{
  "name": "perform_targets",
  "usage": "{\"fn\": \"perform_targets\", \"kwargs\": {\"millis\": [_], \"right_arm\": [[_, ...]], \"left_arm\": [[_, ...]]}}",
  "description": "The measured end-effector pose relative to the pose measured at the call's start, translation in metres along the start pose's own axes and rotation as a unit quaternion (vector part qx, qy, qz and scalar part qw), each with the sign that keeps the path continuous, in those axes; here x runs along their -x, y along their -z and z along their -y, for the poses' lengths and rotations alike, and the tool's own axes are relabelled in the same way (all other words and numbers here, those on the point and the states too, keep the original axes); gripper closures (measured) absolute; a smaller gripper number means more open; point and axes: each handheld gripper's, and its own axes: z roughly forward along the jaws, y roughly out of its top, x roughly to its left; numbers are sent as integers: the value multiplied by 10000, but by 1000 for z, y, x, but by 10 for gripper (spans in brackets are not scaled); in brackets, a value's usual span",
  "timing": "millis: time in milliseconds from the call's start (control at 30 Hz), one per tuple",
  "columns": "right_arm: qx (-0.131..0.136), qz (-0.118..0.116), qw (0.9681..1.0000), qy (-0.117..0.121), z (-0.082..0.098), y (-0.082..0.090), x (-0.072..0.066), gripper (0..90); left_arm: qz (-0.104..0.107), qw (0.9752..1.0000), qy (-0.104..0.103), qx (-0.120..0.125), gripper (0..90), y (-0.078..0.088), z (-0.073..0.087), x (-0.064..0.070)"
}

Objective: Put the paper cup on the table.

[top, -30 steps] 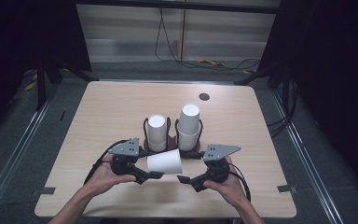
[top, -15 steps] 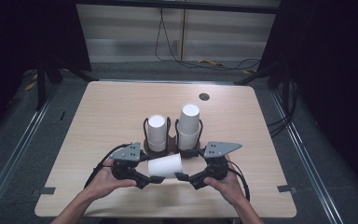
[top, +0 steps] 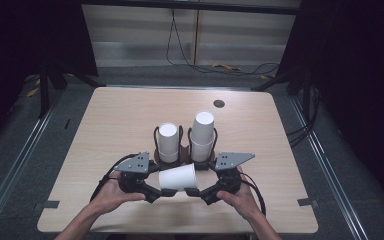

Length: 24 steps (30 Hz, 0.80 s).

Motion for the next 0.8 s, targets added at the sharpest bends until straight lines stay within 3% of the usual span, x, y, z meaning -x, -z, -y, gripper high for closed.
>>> {"fn": "perform_targets", "kwargs": {"millis": [600, 800], "right_arm": [[-170, -502, 9984, -219, 1, -5, 3, 206], [-262, -590, 9976, -266, 2, -5, 4, 224]], "left_arm": [[273, 9996, 32, -10, 331, -2, 4, 0], [224, 9997, 42, -29, 293, -3, 6, -1]]}}
